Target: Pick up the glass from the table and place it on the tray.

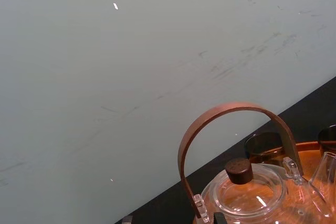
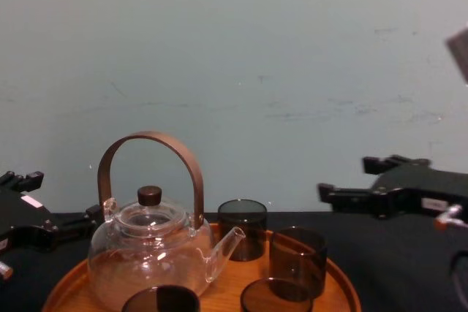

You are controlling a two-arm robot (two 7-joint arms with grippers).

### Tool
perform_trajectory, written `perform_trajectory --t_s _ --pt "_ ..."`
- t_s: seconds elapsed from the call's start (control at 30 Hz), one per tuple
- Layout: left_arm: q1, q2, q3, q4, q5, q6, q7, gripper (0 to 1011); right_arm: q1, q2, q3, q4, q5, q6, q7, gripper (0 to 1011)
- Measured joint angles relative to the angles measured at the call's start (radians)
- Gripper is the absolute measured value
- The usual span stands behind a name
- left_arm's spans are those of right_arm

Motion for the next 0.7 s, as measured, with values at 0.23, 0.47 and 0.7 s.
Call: perform_trajectory --t_s 0.23,0.47,0.7 --pt "0.0 0.0 0.0 0.0 0.0 0.0 0.0 1001 -0.046 0.037 0.052 -0.034 0.024 -0.008 -0.025 1002" --pt "0.0 0.0 0.0 0.0 0.0 0.0 0.0 1001 -0.078 0.057 0.093 -0.041 0.041 -0.02 -0.045 1002" --pt "0.0 0.0 0.0 0.0 0.0 0.0 0.0 1001 -0.098 0.064 0.139 -0.02 0.052 -0.03 -0.072 1002"
